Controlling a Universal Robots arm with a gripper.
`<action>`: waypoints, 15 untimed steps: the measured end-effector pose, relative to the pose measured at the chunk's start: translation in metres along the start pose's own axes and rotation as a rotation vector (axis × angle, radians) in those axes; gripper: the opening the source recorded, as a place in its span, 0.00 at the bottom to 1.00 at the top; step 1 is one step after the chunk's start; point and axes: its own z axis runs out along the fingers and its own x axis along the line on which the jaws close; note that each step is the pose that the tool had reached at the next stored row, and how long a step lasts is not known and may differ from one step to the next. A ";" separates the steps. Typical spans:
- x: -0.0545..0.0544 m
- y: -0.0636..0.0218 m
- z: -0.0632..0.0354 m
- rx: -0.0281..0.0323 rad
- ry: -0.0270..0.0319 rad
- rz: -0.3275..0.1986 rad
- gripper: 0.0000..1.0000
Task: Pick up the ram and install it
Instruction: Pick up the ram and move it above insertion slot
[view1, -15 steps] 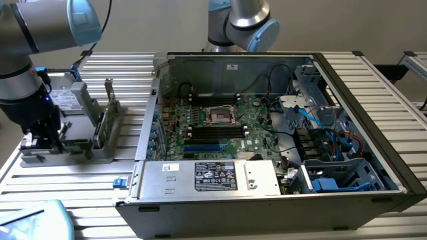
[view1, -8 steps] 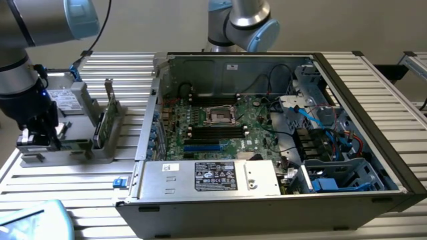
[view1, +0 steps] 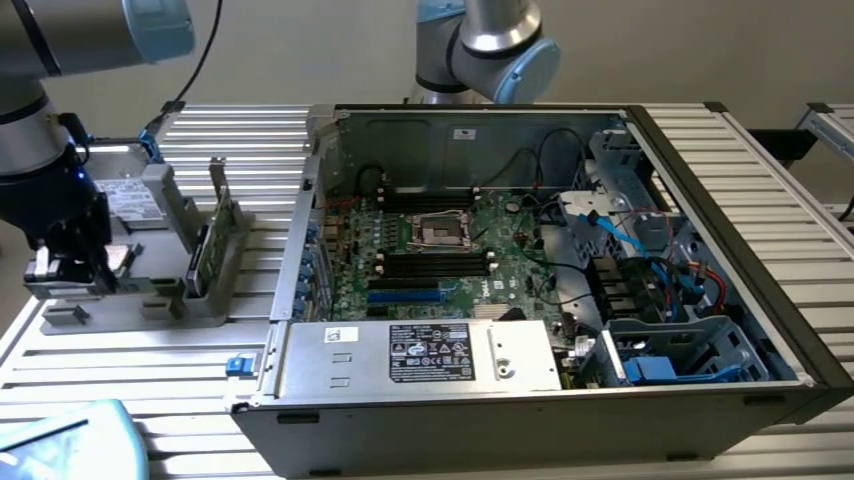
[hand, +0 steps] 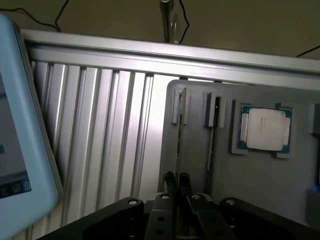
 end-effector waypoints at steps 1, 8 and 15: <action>0.000 -0.0001 -0.0018 -0.0002 -0.0001 0.000 0.14; 0.001 -0.0007 -0.0144 -0.0018 -0.0002 0.000 0.14; 0.002 -0.0011 -0.0281 -0.0027 -0.0004 0.000 0.14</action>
